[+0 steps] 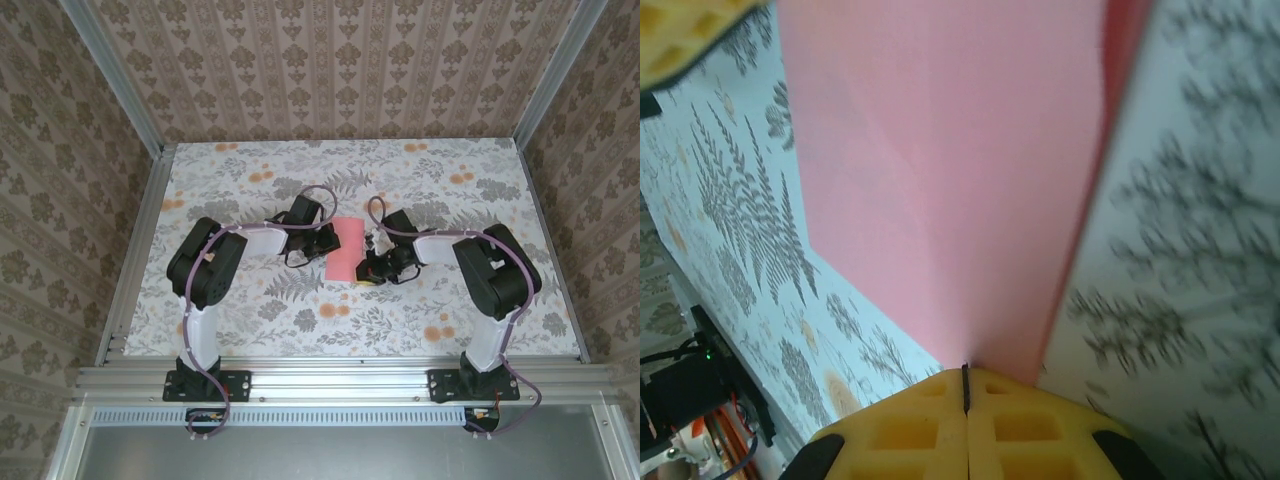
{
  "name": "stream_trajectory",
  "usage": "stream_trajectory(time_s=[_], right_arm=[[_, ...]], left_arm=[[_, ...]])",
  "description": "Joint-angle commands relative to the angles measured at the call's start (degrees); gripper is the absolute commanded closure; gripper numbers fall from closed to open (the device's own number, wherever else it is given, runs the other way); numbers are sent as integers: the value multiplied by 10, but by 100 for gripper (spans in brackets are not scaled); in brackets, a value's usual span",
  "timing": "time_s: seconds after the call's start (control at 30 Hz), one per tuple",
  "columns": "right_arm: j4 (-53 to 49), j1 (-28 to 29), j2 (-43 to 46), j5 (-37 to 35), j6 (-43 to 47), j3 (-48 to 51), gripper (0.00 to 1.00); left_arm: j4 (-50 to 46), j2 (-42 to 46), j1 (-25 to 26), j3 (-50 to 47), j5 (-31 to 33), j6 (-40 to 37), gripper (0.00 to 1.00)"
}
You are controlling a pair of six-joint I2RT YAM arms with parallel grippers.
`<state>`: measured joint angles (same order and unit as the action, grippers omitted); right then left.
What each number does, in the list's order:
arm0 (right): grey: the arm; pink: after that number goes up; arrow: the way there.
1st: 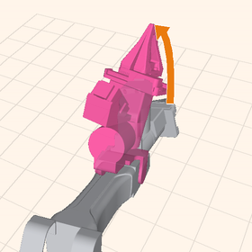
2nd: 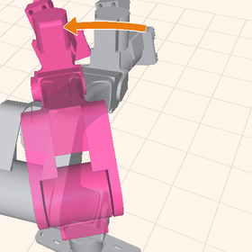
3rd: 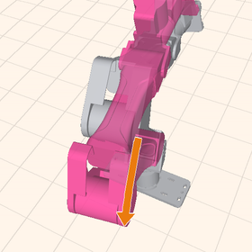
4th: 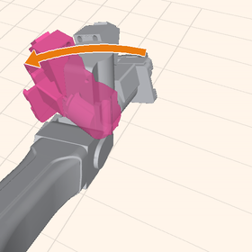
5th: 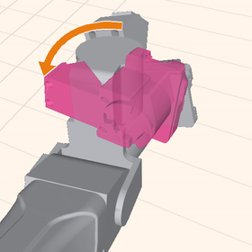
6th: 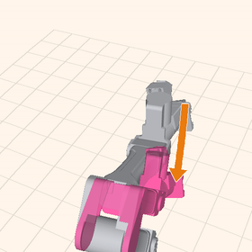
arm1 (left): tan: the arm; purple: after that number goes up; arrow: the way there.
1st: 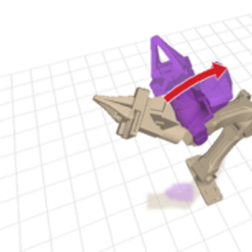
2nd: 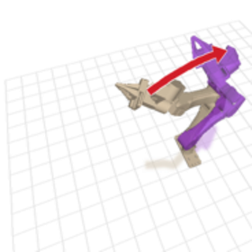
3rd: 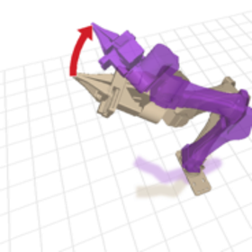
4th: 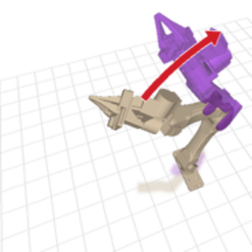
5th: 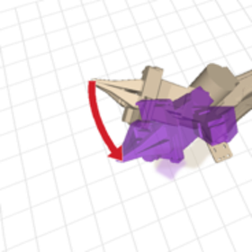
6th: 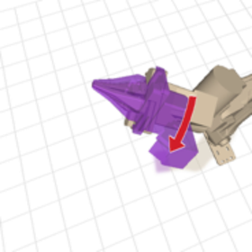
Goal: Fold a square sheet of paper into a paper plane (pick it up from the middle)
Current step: Fold the triangle a second time at the center of the table.
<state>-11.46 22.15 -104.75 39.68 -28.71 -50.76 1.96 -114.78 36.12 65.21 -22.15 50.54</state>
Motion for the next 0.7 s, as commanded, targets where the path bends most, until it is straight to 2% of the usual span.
stream_trajectory(time_s=[0.0, 0.13, 0.43, 0.67], right_arm=[[-56, -5, 28, 0, -15, 17, 93], [-44, -4, 40, 3, -28, -42, 93], [-42, 14, -81, -31, -50, -170, 93], [-77, 15, -116, -45, -32, -169, 93]], left_arm=[[-67, -40, -8, -25, 44, -8, 100], [-66, -40, -6, -22, 42, -10, 99], [-69, -42, -3, -19, 41, -7, 100], [-78, -45, -3, -14, 46, -8, 100]])
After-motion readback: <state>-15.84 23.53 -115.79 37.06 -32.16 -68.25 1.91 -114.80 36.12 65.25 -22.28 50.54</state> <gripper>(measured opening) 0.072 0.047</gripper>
